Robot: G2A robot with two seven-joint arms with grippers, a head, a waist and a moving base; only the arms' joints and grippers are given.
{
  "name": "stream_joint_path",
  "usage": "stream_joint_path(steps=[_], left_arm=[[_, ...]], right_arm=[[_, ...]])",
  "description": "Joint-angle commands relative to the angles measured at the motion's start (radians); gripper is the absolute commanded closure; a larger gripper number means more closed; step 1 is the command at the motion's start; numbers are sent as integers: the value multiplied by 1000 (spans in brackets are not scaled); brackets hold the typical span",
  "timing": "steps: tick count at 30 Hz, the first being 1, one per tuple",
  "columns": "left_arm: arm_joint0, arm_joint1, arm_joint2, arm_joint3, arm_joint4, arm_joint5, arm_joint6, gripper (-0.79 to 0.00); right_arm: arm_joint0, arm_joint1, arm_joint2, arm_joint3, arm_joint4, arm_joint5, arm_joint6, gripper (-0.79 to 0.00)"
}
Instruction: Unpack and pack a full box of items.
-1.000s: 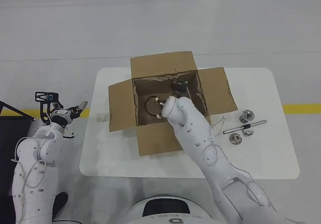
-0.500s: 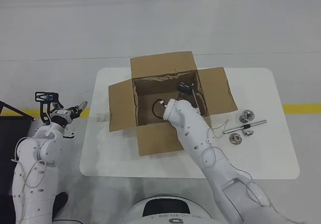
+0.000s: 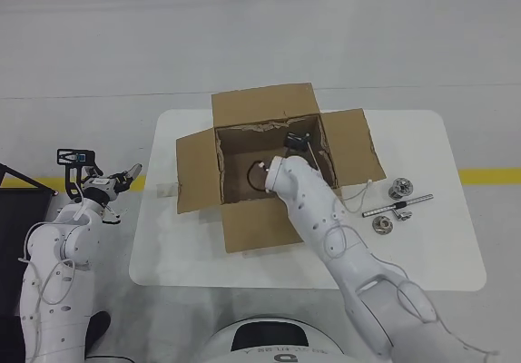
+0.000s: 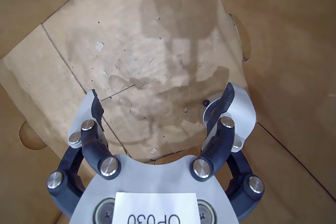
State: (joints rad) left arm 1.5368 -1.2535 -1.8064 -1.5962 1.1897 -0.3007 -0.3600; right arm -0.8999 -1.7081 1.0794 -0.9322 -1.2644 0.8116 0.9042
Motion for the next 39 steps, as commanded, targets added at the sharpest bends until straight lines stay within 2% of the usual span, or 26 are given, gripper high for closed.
stream_joint_path(steps=[1,10,17,23,28,30,34,39], left_arm=[[0,0,0,0,0,0,0,-785],[0,0,0,0,0,0,0,-785],[0,0,0,0,0,0,0,-785],[0,0,0,0,0,0,0,-785],[0,0,0,0,0,0,0,-785],[0,0,0,0,0,0,0,-785],[0,0,0,0,0,0,0,-785],[0,0,0,0,0,0,0,-785]], right_arm=[[2,-2,4,4,11,-3,-5,-785],[-31,-12,13,-54,91,-48,-76,-785],[-111,2,60,-189,177,-214,-87,-785],[-196,26,113,-328,102,-150,-87,-785],[-259,45,152,-433,11,-89,-10,-785],[-255,48,151,-422,-15,-79,29,-785],[-191,40,102,-308,-100,-7,76,-785],[-112,21,65,-189,-92,7,97,-785]])
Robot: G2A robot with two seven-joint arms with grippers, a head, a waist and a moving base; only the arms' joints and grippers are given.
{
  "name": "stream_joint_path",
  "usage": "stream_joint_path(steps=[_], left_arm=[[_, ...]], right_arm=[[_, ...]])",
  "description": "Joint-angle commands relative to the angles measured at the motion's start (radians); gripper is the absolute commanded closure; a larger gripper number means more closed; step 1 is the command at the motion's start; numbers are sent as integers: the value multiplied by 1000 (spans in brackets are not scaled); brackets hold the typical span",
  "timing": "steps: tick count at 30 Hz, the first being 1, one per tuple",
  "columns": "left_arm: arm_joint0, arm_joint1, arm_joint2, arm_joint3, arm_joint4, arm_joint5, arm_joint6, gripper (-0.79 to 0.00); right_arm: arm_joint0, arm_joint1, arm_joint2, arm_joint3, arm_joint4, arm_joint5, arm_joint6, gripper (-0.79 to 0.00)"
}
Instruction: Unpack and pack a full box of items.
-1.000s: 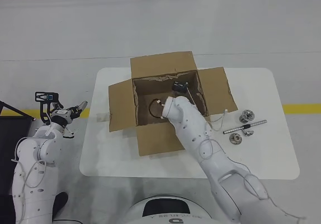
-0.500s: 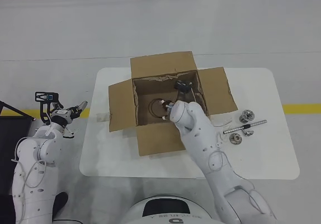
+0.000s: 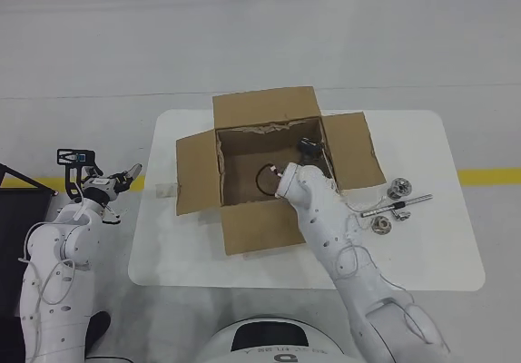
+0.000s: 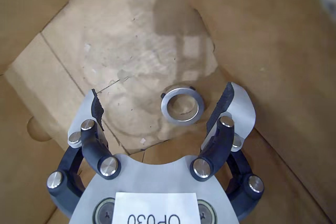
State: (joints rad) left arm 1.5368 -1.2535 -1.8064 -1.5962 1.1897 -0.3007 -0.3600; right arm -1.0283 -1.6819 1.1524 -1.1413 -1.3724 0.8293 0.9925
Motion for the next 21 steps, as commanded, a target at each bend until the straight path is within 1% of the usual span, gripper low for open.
stream_joint_path(steps=[1,4,9,13,16,18,20,21], left_arm=[[0,0,0,0,0,0,0,-785],[0,0,0,0,0,0,0,-785],[0,0,0,0,0,0,0,-785],[0,0,0,0,0,0,0,-785],[0,0,0,0,0,0,0,-785],[0,0,0,0,0,0,0,-785],[0,0,0,0,0,0,0,-785],[0,0,0,0,0,0,0,-785]], right_arm=[[25,-7,-11,31,20,-14,13,-785],[65,-17,-20,85,60,-35,26,-785],[85,-25,-3,103,161,-102,-1,-785],[58,-22,22,51,228,-189,-44,-782],[8,-14,46,-20,250,-236,-72,-736],[-14,-9,57,-43,219,-193,-87,-686],[-16,-8,48,-31,157,-102,-97,-671],[-12,-9,40,-27,147,-86,-91,-680]])
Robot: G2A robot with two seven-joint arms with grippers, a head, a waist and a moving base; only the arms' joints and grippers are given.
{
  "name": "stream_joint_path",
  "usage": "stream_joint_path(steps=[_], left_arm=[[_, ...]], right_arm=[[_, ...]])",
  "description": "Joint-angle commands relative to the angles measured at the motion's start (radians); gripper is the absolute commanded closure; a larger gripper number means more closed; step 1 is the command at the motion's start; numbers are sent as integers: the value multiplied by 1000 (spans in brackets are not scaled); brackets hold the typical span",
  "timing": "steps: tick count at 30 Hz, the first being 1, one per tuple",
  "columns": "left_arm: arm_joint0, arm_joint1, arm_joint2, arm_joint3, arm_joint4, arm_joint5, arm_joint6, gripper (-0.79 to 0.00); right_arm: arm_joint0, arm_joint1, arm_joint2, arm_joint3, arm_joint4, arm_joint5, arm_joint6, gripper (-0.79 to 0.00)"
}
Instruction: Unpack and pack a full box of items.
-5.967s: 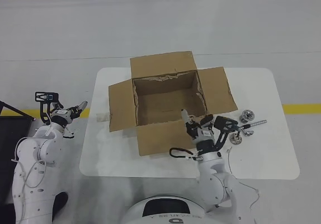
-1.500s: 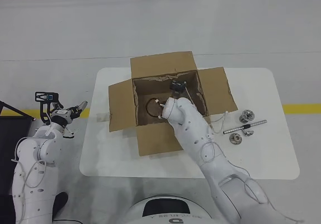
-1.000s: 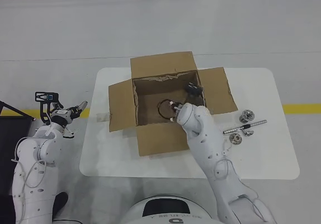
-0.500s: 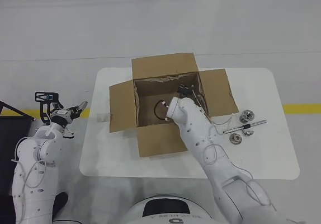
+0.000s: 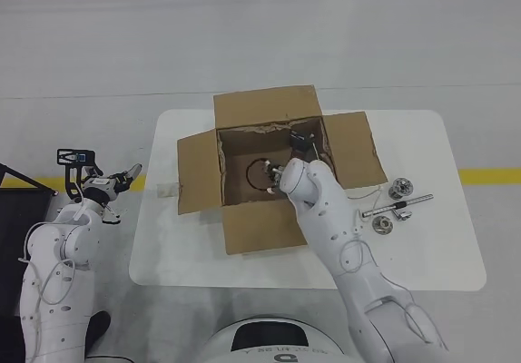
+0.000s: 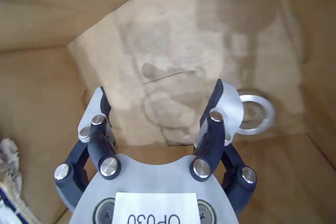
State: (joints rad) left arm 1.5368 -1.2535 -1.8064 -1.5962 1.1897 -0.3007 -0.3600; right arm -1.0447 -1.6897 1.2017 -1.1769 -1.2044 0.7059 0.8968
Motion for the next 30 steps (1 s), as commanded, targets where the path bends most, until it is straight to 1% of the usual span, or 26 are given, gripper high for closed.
stream_joint_path(steps=[1,3,6,10,15,16,17,18,19,20,22,23,24,30], left_arm=[[0,0,0,0,0,0,0,-785],[0,0,0,0,0,0,0,-785],[0,0,0,0,0,0,0,-785],[0,0,0,0,0,0,0,-785],[0,0,0,0,0,0,0,-785],[0,0,0,0,0,0,0,-785],[0,0,0,0,0,0,0,-785],[0,0,0,0,0,0,0,-785],[0,0,0,0,0,0,0,-785],[0,0,0,0,0,0,0,-785],[0,0,0,0,0,0,0,-785],[0,0,0,0,0,0,0,-785],[0,0,0,0,0,0,0,-785],[0,0,0,0,0,0,0,-785]], right_arm=[[12,-3,-18,22,-32,57,12,-686],[24,-5,-30,51,-60,95,10,-696],[42,-13,-54,78,-56,99,17,-711],[70,-25,-84,138,-60,133,3,-705],[86,-38,-95,163,5,99,-28,-674],[80,-40,-88,153,30,80,-50,-662],[73,-41,-83,138,53,59,-67,-563],[66,-41,-80,126,70,33,-75,-508],[53,-40,-74,105,92,-7,-88,-480],[38,-37,-68,87,103,-38,-103,-471],[10,-31,-55,47,126,-100,-111,-493],[-4,-28,-47,29,129,-119,-114,-508],[-16,-24,-39,13,125,-126,-114,-505],[-81,-8,-12,-99,80,-92,-111,-539]])
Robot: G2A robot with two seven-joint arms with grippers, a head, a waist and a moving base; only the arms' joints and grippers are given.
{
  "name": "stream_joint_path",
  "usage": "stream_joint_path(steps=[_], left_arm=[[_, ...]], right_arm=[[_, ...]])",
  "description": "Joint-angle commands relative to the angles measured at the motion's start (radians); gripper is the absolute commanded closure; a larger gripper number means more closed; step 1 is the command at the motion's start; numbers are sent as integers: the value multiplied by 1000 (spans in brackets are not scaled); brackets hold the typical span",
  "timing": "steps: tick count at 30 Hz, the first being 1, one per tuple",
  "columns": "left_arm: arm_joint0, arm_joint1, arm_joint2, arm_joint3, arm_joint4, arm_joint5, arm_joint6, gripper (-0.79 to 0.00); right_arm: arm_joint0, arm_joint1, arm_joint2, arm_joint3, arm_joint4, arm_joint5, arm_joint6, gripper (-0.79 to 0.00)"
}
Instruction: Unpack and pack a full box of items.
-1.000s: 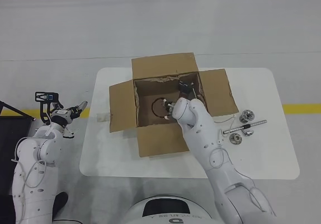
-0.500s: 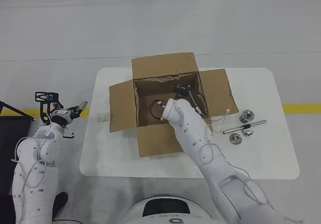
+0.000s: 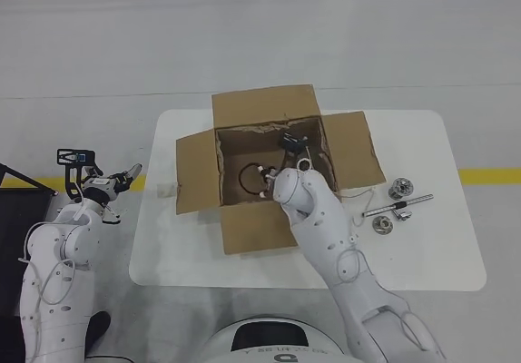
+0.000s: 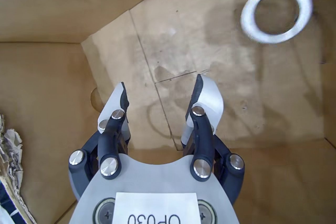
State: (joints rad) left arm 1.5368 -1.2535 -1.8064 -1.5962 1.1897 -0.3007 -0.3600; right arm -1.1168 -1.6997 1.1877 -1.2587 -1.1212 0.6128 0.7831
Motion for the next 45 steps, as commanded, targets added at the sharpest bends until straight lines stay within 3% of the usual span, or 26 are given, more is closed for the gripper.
stream_joint_path(steps=[1,4,7,9,16,18,20,24,28,33,35,36,37,38,43,44,45], left_arm=[[0,0,0,0,0,0,0,-785],[0,0,0,0,0,0,0,-785],[0,0,0,0,0,0,0,-785],[0,0,0,0,0,0,0,-785],[0,0,0,0,0,0,0,-785],[0,0,0,0,0,0,0,-785],[0,0,0,0,0,0,0,-785],[0,0,0,0,0,0,0,-785],[0,0,0,0,0,0,0,-785],[0,0,0,0,0,0,0,-785],[0,0,0,0,0,0,0,-785],[0,0,0,0,0,0,0,-785],[0,0,0,0,0,0,0,-785],[0,0,0,0,0,0,0,-785],[0,0,0,0,0,0,0,-785],[0,0,0,0,0,0,0,-785],[0,0,0,0,0,0,0,-785]], right_arm=[[-20,4,9,-40,-10,3,2,-542],[-61,10,26,-111,-35,43,-29,-551],[-87,9,13,-138,-115,175,-82,-613],[-74,4,-4,-129,-136,245,-87,-610],[31,-22,-49,31,-147,394,-100,-486],[64,-30,-45,84,-139,400,-104,-400],[86,-39,-42,113,-119,400,-109,-376],[98,-50,-43,121,-74,382,-144,-360],[88,-54,-43,120,-73,360,-252,-372],[111,-65,-49,202,-53,354,-347,-385],[121,-70,-52,228,-41,337,-370,-440],[122,-71,-56,237,-39,330,-380,-520],[122,-73,-60,240,-32,314,-378,-683],[122,-73,-60,240,-32,314,-378,-736],[122,-73,-60,240,-32,314,-378,-736],[120,-73,-61,241,-36,312,-385,-785],[116,-73,-61,246,-44,312,-406,-785]])
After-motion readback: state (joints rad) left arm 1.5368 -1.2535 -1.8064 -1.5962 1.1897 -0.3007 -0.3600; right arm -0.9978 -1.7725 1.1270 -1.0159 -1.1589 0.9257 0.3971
